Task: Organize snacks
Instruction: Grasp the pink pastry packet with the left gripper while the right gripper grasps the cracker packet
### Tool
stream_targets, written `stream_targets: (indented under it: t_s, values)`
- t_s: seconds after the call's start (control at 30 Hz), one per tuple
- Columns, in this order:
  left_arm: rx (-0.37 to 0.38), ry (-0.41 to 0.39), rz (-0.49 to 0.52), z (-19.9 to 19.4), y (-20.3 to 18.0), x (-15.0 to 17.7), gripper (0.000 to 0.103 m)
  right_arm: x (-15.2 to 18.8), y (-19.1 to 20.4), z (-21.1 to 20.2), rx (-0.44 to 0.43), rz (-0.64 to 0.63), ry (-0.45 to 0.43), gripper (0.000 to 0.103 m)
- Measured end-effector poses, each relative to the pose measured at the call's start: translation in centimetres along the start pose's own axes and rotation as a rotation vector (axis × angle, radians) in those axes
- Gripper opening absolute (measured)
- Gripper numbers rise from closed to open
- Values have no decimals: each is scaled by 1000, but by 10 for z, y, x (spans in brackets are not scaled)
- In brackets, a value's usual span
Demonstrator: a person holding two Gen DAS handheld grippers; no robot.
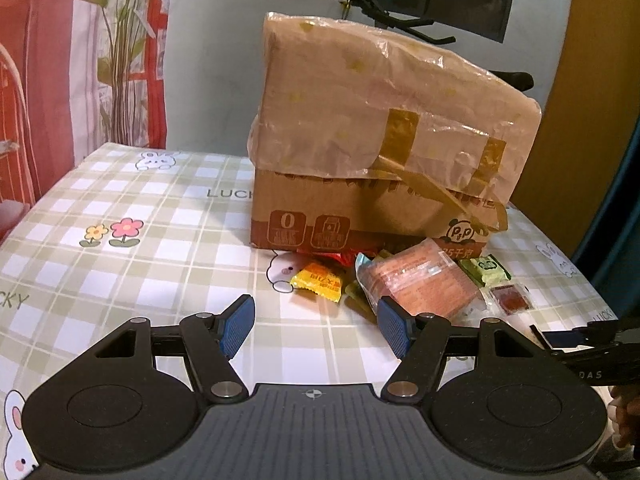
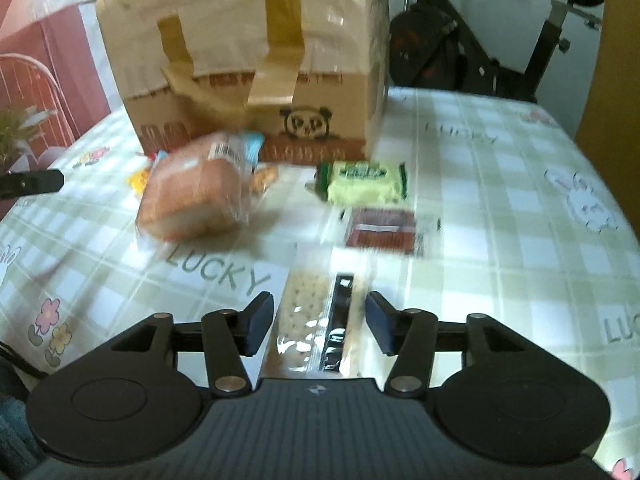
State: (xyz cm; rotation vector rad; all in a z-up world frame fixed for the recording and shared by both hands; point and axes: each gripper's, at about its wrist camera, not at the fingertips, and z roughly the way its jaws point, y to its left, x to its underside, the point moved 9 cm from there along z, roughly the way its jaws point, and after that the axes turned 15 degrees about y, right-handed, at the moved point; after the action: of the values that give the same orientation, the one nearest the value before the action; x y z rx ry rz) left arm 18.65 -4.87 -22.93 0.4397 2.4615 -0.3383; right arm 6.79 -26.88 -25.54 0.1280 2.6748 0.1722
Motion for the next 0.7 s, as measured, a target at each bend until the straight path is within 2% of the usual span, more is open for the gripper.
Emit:
stream_targets:
  t_s: [0.07, 0.1, 0.23, 0.4, 0.53, 0.7]
  values:
    - [8, 11, -6, 3, -1, 0, 70, -1, 3, 3, -6, -13, -1, 56]
    - [14, 16, -9, 4, -2, 0, 70, -3, 4, 4, -9, -19, -3, 52]
    - [58, 45, -26, 13, -9, -3, 70, -10, 10, 8, -22, -59, -11, 51]
    - [123, 56, -58, 31, -34, -21, 77, -15, 13, 11, -45, -69, -26, 51]
    - [133, 83, -93, 52, -57, -35, 84, -15, 12, 12, -65, -66, -38, 51]
    - [130, 121, -159, 77, -75, -45, 84, -14, 11, 11, -92, -56, -53, 51]
